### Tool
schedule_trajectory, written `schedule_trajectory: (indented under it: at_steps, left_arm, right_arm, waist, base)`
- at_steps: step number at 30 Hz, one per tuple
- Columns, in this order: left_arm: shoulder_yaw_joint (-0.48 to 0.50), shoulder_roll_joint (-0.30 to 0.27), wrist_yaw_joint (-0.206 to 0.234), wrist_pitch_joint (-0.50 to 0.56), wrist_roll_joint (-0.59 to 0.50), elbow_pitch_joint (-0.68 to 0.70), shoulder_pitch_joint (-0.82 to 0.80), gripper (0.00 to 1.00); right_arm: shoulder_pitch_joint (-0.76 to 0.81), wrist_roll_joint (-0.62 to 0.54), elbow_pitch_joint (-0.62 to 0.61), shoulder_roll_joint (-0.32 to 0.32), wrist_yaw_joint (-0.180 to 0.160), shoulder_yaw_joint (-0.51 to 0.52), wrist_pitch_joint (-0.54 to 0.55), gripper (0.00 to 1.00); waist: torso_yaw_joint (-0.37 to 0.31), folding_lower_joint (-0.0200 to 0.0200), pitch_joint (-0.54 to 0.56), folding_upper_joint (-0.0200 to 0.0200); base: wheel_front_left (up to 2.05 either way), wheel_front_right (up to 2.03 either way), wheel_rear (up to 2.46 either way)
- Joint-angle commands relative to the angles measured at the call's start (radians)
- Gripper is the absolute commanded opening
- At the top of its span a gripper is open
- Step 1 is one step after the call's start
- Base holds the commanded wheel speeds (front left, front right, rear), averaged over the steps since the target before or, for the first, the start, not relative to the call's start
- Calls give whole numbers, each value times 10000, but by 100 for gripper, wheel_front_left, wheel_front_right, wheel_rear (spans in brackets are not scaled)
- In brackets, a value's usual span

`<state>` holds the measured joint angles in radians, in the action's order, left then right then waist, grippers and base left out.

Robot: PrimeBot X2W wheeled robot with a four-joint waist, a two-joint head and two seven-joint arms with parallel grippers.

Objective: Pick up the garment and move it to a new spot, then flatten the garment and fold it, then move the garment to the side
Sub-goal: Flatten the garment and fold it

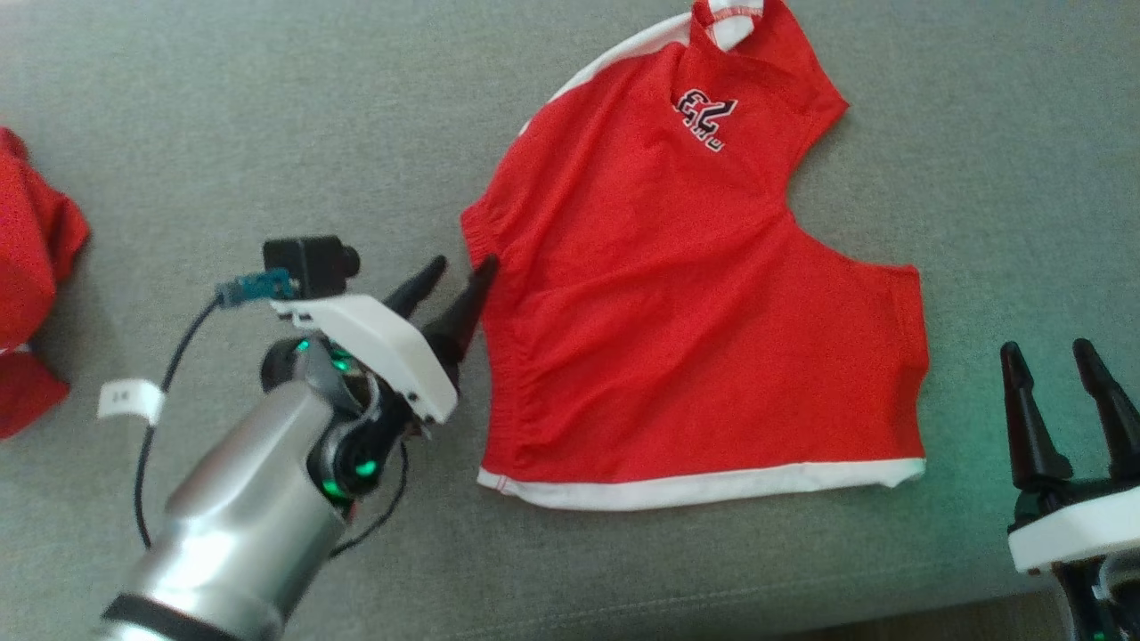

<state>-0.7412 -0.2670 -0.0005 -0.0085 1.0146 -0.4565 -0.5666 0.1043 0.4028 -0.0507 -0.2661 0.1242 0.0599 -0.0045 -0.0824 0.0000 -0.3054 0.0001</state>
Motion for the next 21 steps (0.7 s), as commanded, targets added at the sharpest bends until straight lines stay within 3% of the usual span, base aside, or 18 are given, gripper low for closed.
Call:
schedule_trajectory:
  at_steps: [1, 3, 4, 5, 6, 10, 15, 21]
  left_arm:
    - [354, -140, -33, 33, -43, 72, -474, 100]
    - [376, 52, -170, -8, 0, -470, -745, 100]
    - [419, 122, -279, -177, -18, -664, -877, 75]
    - [456, 180, -404, -438, -84, -812, -1003, 14]
    - [459, 227, -541, -674, -156, -934, -1100, 0]
    - [290, 288, -910, -1654, -649, -1065, -1357, 0]
    - [-246, 233, -1048, -2202, -1503, -541, -1266, 0]
    - [-2445, 122, -1146, -2097, -3602, 578, -693, 0]
  right_arm:
    - [-189, 8, -256, -237, 65, -106, -114, 100]
    - [-230, 29, -231, -218, 65, -142, -161, 100]
    - [-253, 39, -213, -194, 65, -155, -183, 100]
    - [-274, 36, -188, -179, 65, -173, -206, 100]
    - [-290, 55, -151, -138, 65, -169, -237, 100]
    - [-281, 131, 21, -63, 65, -151, -296, 100]
    - [-199, 125, 148, -29, 65, -153, -330, 100]
    - [-125, 133, 237, 13, 65, -255, -328, 100]
  waist:
    - [-95, 0, -96, -1]
    - [-167, 0, -146, -1]
    - [-210, 0, -160, -1]
    - [-245, 0, -159, -1]
    - [-277, 0, -145, -1]
    - [-322, 0, 43, -1]
    - [-324, 0, 441, -1]
    - [-382, 0, 723, -1]
  base:
    - [0, 0, 0]
    - [0, 0, 0]
    - [0, 0, 0]
    - [0, 0, 0]
    - [0, 0, 0]
    - [0, 0, 0]
    - [0, 0, 0]
    - [0, 0, 0]
